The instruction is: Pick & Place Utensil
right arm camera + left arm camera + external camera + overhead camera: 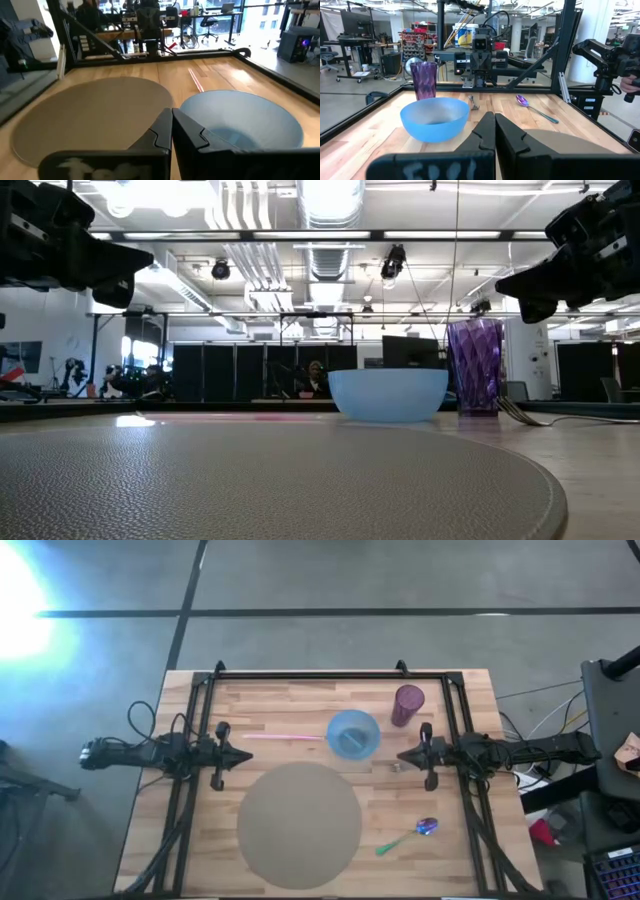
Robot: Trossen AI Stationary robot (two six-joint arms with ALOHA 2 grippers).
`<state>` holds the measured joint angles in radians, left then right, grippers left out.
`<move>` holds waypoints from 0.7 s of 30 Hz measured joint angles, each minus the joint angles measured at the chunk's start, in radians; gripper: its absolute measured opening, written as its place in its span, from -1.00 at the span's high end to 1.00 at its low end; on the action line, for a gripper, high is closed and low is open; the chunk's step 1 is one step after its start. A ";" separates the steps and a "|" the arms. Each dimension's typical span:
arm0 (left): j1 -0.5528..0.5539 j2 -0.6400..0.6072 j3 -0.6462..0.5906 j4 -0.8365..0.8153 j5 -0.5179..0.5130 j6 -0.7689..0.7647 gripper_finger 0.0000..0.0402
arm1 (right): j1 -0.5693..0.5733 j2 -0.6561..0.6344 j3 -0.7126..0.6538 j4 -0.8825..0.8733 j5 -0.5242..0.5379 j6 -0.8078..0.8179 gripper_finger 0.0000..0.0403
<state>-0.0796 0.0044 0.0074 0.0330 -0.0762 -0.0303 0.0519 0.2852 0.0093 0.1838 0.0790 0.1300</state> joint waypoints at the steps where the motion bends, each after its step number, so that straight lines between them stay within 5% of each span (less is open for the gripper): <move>1: 0.000 0.000 0.000 0.000 0.000 0.000 1.00 | 0.000 0.000 0.000 0.012 0.000 0.017 0.96; 21: 0.000 0.000 0.000 -0.002 0.003 -0.001 1.00 | 0.000 0.000 0.000 0.319 -0.001 0.111 0.86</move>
<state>-0.0796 0.0044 0.0071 0.0311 -0.0736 -0.0314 0.0519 0.2852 0.0093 0.5026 0.0784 0.2409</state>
